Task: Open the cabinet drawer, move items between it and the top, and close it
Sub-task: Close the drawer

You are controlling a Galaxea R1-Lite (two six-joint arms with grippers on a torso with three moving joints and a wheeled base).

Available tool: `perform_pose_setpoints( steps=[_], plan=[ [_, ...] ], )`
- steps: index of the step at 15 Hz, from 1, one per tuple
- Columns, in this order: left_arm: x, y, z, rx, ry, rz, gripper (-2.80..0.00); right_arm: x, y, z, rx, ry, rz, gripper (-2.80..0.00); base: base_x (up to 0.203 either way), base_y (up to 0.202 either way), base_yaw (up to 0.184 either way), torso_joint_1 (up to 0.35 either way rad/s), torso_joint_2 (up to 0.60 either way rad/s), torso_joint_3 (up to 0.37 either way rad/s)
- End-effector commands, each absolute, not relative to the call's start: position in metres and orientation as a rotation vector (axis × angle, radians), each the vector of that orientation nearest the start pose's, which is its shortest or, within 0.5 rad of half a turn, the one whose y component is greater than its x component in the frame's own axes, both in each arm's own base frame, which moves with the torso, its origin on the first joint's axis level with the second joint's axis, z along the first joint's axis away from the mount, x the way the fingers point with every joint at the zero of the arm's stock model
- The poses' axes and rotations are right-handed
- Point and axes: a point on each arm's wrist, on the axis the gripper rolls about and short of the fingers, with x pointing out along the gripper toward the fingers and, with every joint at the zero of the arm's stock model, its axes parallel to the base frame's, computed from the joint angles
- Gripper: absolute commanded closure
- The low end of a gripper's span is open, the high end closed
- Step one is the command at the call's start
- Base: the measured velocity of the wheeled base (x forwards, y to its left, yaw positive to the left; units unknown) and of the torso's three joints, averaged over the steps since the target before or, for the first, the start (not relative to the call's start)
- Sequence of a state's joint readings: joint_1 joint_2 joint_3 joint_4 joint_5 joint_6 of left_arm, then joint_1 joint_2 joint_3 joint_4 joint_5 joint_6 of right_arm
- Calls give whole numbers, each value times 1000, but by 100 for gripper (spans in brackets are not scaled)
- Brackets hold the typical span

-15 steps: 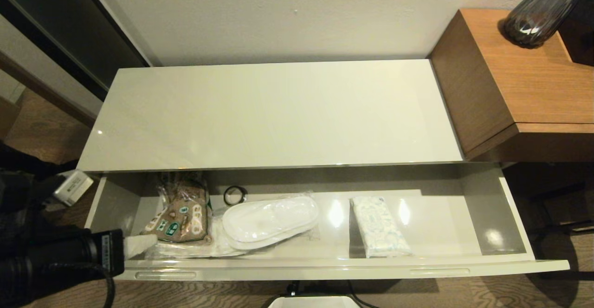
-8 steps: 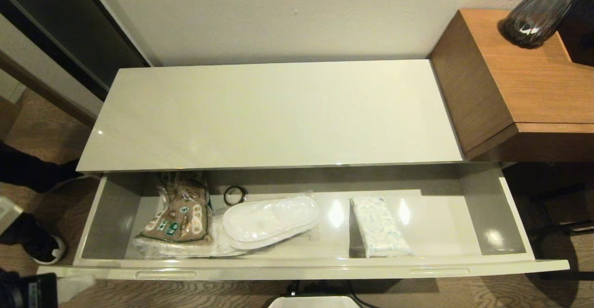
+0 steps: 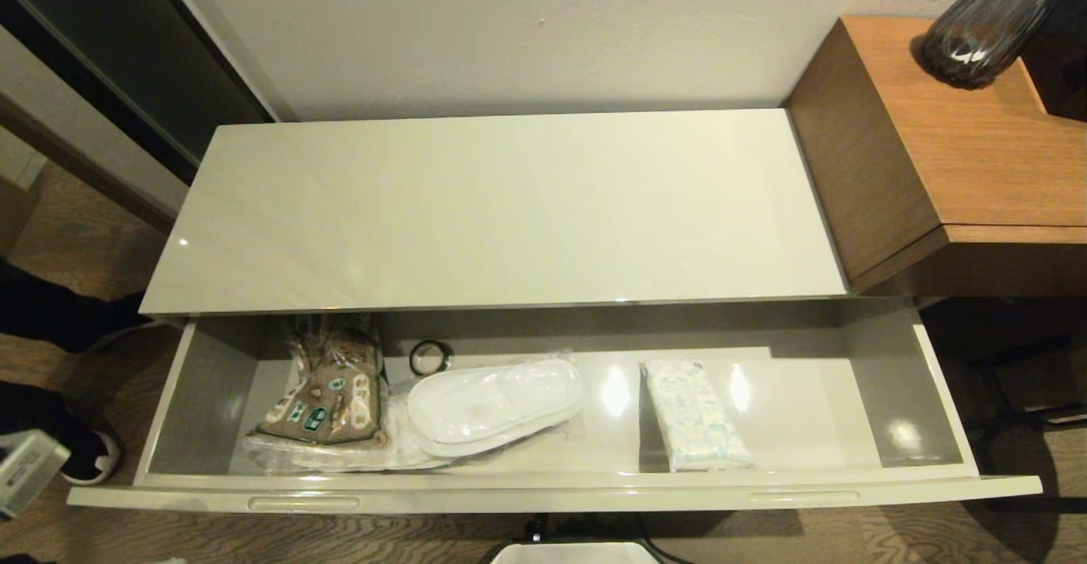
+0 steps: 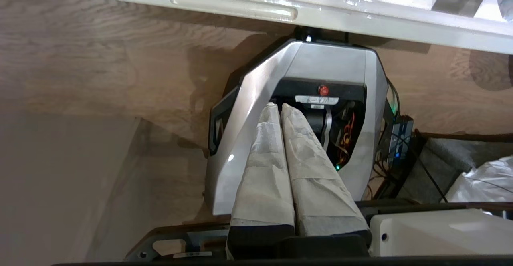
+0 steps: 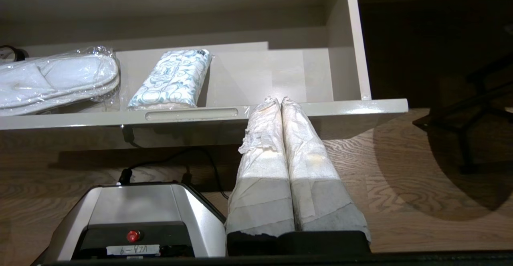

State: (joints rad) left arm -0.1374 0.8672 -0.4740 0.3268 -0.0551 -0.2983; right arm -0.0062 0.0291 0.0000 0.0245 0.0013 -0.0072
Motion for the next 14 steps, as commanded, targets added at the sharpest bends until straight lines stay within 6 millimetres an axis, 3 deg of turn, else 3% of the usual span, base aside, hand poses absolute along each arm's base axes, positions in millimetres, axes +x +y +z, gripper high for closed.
perform_pose_setpoints(
  steps=[1,5,14],
  plan=[
    [72,-11,155,-255,787,-71,0,-20,0,73,-7,58,-4,0,0,0,0,0,0,0],
    [81,-13,123,-262,841,-83,0,-20,0,73,-7,58,-4,0,0,0,0,0,0,0],
    [147,-24,75,-289,923,-116,0,-20,0,73,-7,57,-5,0,0,0,0,0,0,0]
  ],
)
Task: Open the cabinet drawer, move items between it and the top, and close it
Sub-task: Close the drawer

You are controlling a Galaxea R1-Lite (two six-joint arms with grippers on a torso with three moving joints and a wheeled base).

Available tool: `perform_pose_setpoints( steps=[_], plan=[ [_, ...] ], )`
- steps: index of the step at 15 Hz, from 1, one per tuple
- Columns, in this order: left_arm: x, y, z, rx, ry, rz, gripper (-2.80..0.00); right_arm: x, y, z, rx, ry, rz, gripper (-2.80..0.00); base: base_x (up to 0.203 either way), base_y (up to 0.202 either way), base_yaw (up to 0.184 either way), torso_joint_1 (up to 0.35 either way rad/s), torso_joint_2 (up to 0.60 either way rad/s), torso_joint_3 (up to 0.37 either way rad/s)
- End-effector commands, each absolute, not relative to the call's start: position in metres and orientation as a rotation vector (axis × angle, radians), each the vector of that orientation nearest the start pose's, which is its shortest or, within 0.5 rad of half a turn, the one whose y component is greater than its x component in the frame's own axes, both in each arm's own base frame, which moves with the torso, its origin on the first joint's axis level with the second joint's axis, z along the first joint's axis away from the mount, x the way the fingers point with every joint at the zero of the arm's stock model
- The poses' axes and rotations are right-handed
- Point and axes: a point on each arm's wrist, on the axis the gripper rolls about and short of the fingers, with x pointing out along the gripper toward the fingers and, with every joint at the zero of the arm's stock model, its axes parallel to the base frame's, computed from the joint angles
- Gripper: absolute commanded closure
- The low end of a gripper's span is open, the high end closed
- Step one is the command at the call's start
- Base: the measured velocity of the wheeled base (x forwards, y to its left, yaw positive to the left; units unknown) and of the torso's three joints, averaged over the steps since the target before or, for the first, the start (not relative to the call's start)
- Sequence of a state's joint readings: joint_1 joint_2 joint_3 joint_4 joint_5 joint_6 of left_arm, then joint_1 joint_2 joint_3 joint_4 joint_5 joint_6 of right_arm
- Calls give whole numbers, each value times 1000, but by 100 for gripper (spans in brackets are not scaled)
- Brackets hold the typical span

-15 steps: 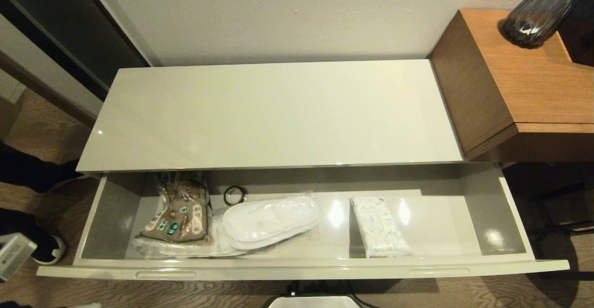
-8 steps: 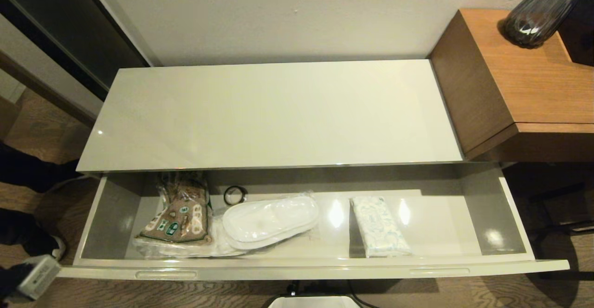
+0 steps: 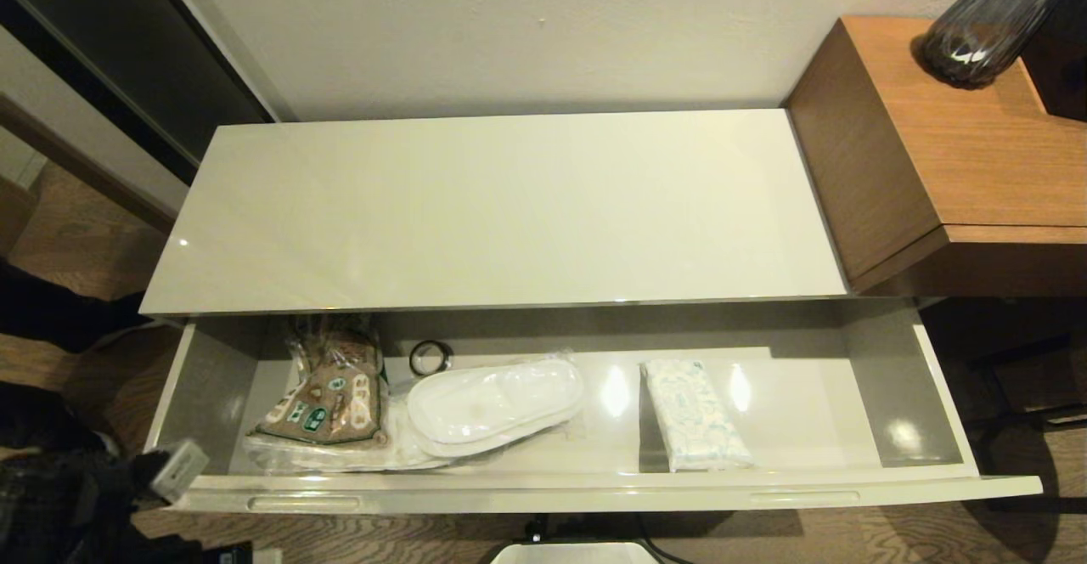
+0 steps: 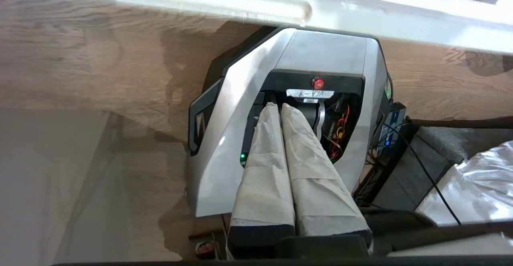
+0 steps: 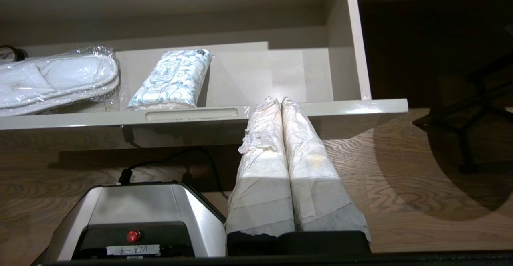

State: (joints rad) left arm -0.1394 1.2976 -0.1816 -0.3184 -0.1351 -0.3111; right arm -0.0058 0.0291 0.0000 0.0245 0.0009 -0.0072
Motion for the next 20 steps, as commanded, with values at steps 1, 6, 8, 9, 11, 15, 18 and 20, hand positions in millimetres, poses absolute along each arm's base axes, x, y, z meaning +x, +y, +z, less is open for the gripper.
perform_pose_setpoints(
  steps=[1,6,8,9,11,15,18,20],
  plan=[
    [155,-25,70,-290,929,-115,0,-20,0,73,-7,57,-4,0,0,0,0,0,0,0],
    [175,-27,51,-294,936,-113,0,-20,0,73,-7,58,-4,0,0,0,0,0,0,0],
    [176,-28,46,-294,960,-108,0,-20,0,73,-7,58,-6,0,0,0,0,0,0,0],
    [177,-28,44,-294,969,-106,0,-20,0,73,-7,58,-5,0,0,0,0,0,0,0],
    [177,-28,40,-296,995,-99,0,-20,0,73,-7,58,-4,0,0,0,0,0,0,0],
    [196,-30,23,-294,976,-100,0,-20,0,73,-7,58,-4,0,0,0,0,0,0,0],
    [214,-33,17,-309,860,-110,0,-20,0,73,-7,58,-4,0,0,0,0,0,0,0],
    [217,-33,21,-331,834,-105,0,-20,0,73,-7,58,-4,0,0,0,0,0,0,0]
  ],
)
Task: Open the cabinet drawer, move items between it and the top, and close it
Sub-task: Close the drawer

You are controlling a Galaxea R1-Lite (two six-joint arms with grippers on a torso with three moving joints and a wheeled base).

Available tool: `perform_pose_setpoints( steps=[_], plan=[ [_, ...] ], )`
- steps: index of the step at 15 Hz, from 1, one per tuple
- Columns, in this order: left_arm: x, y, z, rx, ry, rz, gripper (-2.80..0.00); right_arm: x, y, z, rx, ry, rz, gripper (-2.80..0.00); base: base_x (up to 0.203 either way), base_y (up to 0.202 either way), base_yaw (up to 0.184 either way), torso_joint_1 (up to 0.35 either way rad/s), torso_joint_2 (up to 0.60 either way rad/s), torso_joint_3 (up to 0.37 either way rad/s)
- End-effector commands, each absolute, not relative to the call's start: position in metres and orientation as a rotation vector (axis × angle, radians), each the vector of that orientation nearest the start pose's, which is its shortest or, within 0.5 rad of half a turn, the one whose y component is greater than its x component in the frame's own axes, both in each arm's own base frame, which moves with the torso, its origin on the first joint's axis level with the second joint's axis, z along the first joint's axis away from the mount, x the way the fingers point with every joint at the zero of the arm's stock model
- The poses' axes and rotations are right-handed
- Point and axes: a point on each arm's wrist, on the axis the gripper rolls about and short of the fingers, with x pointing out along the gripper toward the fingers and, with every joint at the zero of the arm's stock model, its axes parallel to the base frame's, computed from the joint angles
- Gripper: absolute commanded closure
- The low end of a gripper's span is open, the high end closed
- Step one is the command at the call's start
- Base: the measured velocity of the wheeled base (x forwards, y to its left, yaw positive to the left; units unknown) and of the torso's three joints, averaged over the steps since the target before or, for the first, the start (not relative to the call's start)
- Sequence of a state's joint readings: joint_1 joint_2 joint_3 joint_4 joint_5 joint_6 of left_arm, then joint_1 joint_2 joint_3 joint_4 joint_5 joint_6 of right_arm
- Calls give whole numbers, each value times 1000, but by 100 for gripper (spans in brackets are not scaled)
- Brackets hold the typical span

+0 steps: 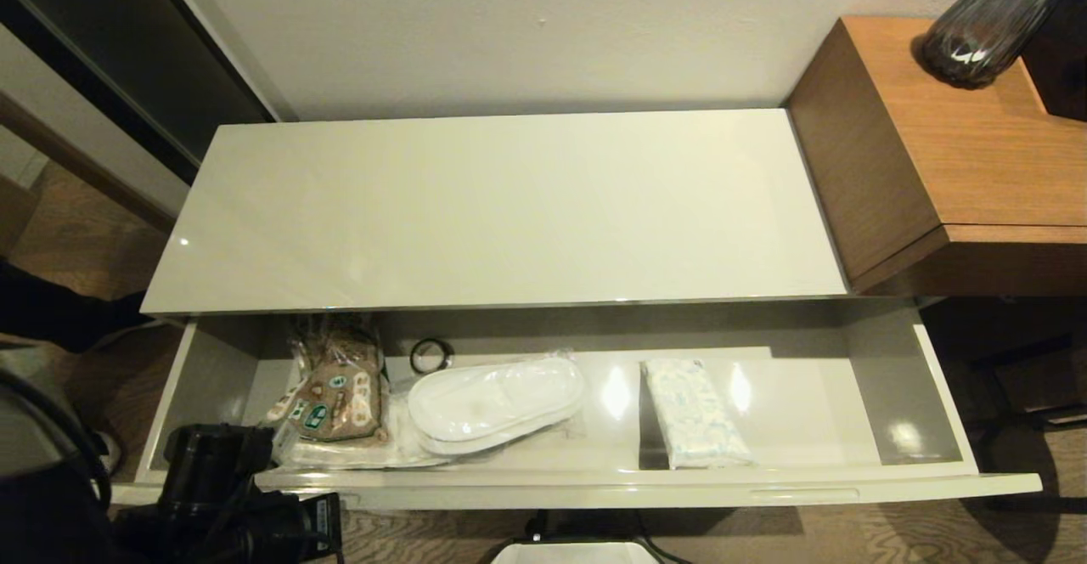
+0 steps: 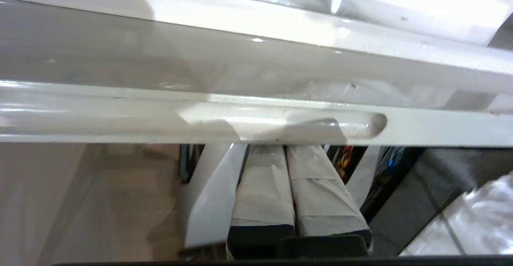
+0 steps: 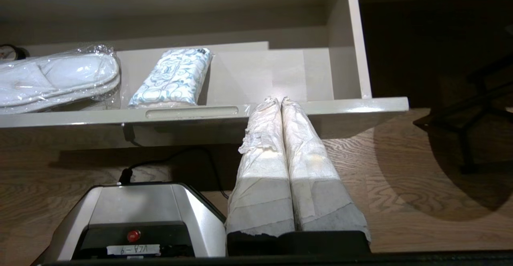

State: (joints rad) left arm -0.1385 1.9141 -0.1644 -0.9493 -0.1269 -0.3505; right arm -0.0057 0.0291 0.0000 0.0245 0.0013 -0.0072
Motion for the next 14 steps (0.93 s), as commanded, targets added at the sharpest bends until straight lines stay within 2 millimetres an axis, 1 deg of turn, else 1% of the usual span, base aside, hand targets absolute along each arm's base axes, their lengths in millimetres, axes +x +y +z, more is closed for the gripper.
perform_pose_setpoints(
  steps=[1,3,7,9,14],
  plan=[
    [218,-33,23,-335,824,-106,0,-20,0,73,-7,58,-4,0,0,0,0,0,0,0],
    [222,-34,27,-336,797,-107,0,-20,0,73,-7,58,-4,0,0,0,0,0,0,0],
    [238,-35,40,-332,742,-97,0,-20,0,73,-7,58,-4,0,0,0,0,0,0,0],
    [251,-37,45,-340,732,-92,0,-20,0,73,-7,58,-5,0,0,0,0,0,0,0],
    [293,-42,70,-357,684,-93,0,-20,0,73,-7,57,-4,0,0,0,0,0,0,0]
  ],
)
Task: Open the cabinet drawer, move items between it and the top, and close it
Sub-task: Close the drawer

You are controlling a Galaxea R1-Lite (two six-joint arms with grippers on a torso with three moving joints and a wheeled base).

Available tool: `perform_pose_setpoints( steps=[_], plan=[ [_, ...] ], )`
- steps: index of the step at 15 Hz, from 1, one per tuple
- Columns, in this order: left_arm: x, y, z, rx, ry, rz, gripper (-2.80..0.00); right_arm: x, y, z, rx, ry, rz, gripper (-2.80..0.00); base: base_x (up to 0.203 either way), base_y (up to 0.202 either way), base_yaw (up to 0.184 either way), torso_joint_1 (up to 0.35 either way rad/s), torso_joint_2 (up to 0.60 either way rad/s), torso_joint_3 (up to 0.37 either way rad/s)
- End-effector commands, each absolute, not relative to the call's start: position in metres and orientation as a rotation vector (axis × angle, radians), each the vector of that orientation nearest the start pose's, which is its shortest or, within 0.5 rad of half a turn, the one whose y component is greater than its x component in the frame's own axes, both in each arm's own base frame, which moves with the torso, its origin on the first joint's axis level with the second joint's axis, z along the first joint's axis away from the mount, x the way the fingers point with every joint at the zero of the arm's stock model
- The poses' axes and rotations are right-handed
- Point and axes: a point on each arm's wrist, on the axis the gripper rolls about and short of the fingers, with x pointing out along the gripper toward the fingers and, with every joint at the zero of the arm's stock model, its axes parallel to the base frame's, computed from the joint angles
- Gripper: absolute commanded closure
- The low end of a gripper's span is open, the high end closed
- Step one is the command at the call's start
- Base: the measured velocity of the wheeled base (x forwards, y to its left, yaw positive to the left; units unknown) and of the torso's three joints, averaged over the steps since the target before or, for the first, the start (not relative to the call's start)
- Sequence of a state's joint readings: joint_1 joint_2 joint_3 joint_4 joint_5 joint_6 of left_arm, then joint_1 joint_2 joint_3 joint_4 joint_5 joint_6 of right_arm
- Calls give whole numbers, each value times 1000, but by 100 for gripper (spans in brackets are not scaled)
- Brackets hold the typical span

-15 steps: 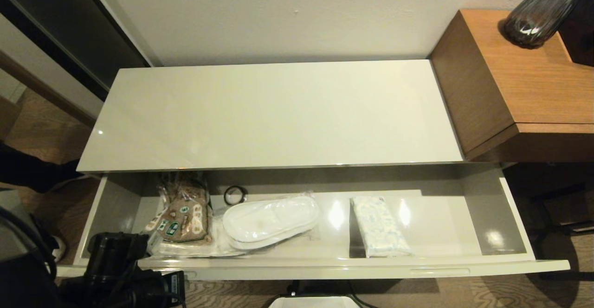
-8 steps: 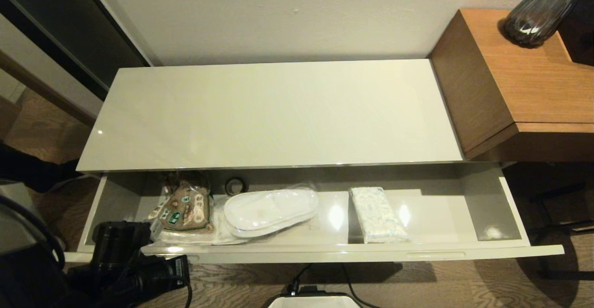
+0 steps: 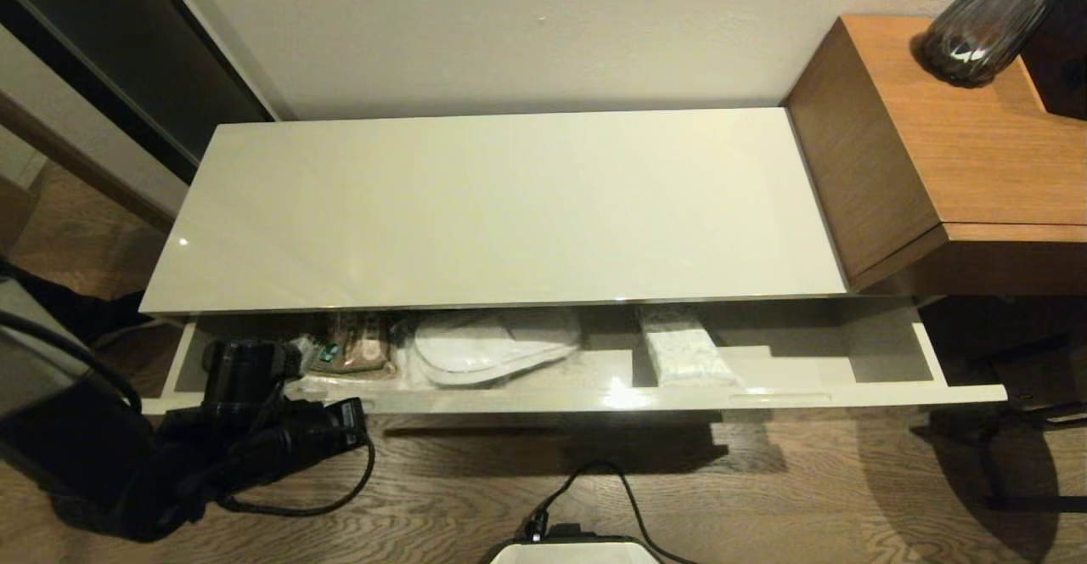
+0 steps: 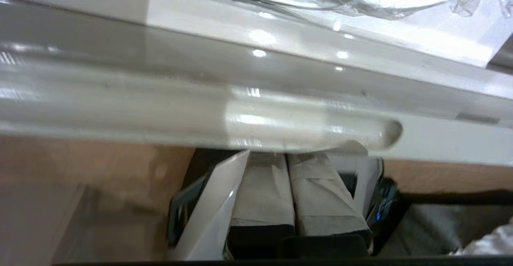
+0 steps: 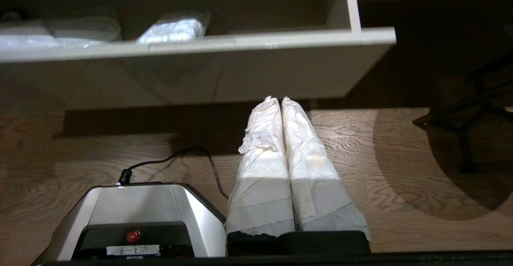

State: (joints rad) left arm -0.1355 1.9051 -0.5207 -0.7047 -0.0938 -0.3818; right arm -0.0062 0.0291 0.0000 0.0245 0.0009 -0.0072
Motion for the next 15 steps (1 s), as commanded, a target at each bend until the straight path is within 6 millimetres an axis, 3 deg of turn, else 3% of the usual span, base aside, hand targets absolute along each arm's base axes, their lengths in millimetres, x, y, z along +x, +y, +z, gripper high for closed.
perform_pose_setpoints(
  steps=[1,5,11,15],
  plan=[
    [300,-41,74,-358,674,-91,0,-20,0,73,-7,58,-4,0,0,0,0,0,0,0],
    [323,-41,89,-363,658,-85,0,-20,0,73,-7,57,-4,0,0,0,0,0,0,0],
    [360,-40,91,-367,644,-73,0,-20,0,73,-7,57,-4,0,0,0,0,0,0,0],
    [372,-39,101,-369,632,-68,0,-20,0,73,-7,58,-4,0,0,0,0,0,0,0]
  ],
)
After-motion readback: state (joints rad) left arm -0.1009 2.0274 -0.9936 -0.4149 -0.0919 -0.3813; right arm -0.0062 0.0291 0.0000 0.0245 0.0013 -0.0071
